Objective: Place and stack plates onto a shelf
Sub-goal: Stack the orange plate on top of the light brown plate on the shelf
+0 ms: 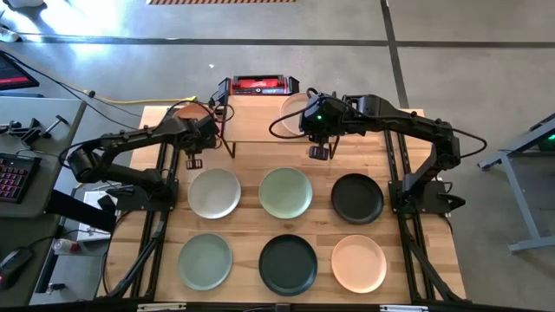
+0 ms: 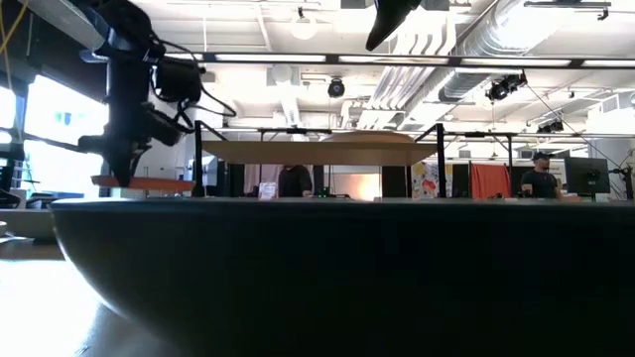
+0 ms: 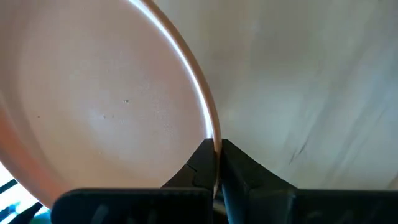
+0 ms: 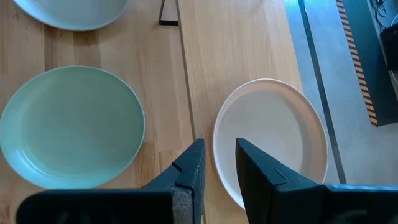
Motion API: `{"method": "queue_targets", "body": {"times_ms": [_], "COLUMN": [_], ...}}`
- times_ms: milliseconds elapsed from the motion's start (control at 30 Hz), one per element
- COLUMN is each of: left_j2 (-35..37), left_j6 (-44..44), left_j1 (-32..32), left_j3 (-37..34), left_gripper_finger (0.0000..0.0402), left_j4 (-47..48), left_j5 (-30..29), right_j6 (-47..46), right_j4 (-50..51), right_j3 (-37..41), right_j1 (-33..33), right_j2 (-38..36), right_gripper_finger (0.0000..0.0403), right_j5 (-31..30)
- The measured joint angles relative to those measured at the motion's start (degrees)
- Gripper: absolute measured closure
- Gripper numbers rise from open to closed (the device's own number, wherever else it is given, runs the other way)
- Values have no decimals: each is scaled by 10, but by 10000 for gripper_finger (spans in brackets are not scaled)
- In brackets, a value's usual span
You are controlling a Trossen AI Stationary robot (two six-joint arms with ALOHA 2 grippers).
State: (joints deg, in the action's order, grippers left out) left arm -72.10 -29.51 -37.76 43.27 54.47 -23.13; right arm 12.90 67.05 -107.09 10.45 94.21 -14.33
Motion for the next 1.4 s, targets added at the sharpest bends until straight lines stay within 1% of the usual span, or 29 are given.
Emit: {"method": "queue_targets", "body": {"times_ms": [167,367,533,667,767,933,1033,1100,1233,1400], "left_j2": [3,26,51,69,77,79,77,76,76,76], "left_j6": [20,30,34,25,10,-32,-66,-97,-146,-189], "left_j1": [0,0,3,19,42,94,131,154,196,242], "left_j3": [49,115,176,225,259,304,318,319,319,319], "left_gripper_finger": [401,401,401,401,401,401,401,401,401,401], "left_j4": [46,81,93,91,89,87,86,86,87,87], "left_j5": [-45,-87,-105,-120,-140,-143,-151,-153,-164,-166], "right_j6": [0,-11,-11,-11,-10,-26,-62,-91,-145,-225], "right_j4": [0,0,0,0,0,-7,-26,-39,-72,-140], "right_j3": [0,0,0,0,0,0,0,0,0,0], "right_j1": [0,0,0,0,0,0,0,2,12,31], "right_j2": [0,0,0,0,0,0,0,0,0,0], "right_gripper_finger": [336,336,336,336,330,304,286,279,277,277], "right_j5": [0,0,0,0,0,0,-6,-27,-65,-69]}}
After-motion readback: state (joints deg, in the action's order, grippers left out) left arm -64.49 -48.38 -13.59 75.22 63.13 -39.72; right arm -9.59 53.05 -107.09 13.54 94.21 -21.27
